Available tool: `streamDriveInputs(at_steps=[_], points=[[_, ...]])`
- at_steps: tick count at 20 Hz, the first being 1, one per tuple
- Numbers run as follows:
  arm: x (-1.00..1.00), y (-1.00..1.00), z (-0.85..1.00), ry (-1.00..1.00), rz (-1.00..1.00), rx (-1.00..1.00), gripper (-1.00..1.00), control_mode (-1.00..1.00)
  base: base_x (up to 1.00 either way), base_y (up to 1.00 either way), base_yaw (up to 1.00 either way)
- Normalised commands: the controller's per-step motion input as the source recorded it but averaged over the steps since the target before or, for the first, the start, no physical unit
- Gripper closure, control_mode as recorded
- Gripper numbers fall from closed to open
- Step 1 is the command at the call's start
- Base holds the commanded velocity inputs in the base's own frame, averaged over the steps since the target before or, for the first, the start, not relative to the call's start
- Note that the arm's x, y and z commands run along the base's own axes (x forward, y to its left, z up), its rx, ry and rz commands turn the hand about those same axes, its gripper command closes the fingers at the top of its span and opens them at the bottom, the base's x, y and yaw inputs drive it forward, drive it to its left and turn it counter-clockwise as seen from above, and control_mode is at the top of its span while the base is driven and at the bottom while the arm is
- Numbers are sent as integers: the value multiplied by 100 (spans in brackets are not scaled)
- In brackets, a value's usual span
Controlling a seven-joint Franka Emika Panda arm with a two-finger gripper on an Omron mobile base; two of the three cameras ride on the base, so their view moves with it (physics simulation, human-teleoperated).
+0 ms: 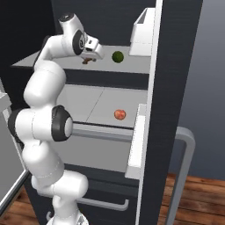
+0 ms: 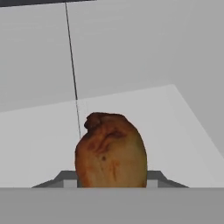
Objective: Open the fridge, remove the peach, lime, and chicken drumstick, and place them on any counter.
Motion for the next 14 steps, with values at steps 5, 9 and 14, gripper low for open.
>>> streamDriveInputs(at_steps=[5, 9, 14], points=[[-99, -43, 14, -24, 3, 0, 100, -100, 0, 0, 0], [-100, -23, 41, -25, 12, 0, 100, -100, 0, 0, 0], [-100, -1, 26, -17, 19, 0, 100, -100, 0, 0, 0]])
